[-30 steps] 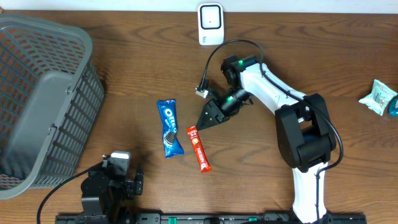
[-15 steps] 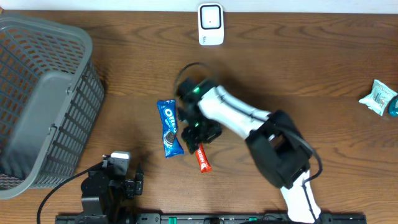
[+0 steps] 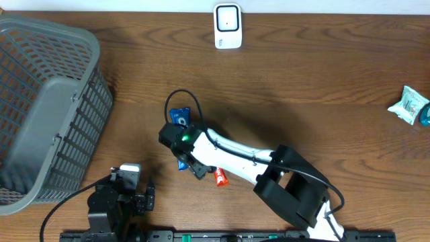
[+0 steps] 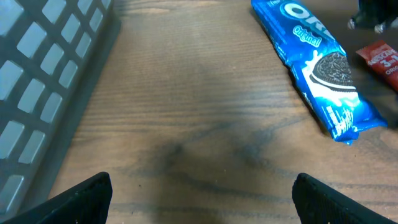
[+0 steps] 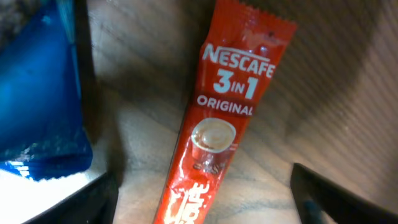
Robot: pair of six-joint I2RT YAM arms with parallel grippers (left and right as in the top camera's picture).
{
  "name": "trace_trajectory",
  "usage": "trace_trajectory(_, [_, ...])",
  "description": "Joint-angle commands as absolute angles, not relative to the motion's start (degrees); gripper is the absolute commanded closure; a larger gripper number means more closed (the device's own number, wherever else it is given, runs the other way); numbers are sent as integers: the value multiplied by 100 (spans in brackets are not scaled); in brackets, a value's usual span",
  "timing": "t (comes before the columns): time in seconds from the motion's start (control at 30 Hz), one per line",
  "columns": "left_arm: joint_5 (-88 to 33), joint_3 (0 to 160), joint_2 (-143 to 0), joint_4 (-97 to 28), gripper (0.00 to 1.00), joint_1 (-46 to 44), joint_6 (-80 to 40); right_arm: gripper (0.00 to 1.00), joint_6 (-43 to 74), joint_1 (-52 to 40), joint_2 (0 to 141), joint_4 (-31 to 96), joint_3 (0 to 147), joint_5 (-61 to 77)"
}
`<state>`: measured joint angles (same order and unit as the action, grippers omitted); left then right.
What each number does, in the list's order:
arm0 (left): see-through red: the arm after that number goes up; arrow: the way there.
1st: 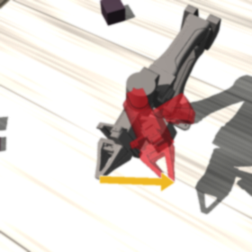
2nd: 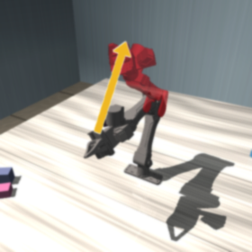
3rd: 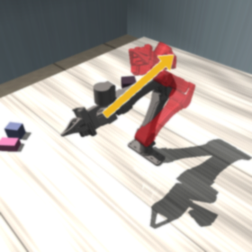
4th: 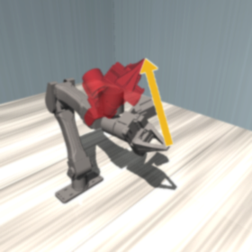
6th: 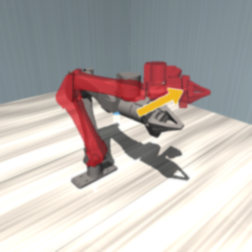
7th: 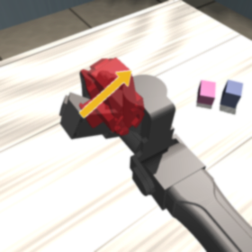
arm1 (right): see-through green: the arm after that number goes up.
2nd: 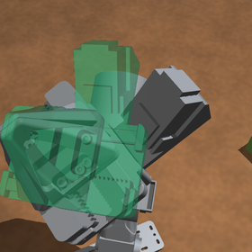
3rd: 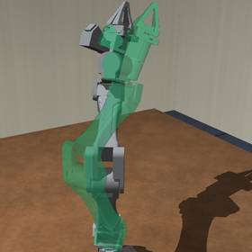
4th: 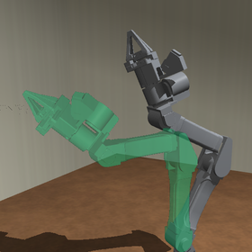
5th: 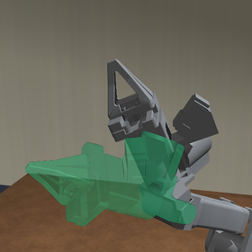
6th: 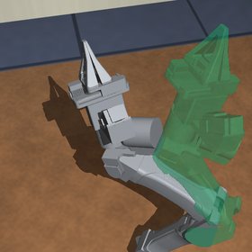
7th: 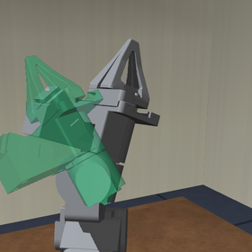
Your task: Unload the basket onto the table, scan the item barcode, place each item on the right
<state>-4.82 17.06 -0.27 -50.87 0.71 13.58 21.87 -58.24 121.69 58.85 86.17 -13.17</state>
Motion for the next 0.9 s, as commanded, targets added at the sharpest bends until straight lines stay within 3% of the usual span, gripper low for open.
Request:
trace_trajectory(0.0, [-537,1693,-25,-5098,7,95,1411,77,2316,-5850,12387,5736,8012,-1599])
trace_trajectory(0.03, [-537,1693,-25,-5096,7,95,1411,89,2353,-5848,12387,5708,7924,-1594])
trace_trajectory(0.1, [-537,1693,-25,-5098,7,95,1411,99,2379,-5843,12387,5603,7752,-1597])
trace_trajectory(0.33, [-537,1693,-25,-5098,7,95,1411,99,2237,-5697,12342,5802,7894,-882])
trace_trajectory(0.63, [-537,1693,-25,-5098,7,95,1413,99,-1378,-4556,12215,6698,8436,5116])
trace_trajectory(0.87, [-537,1693,-25,-5098,7,95,1413,99,-2661,-3568,12215,7083,8429,6748])
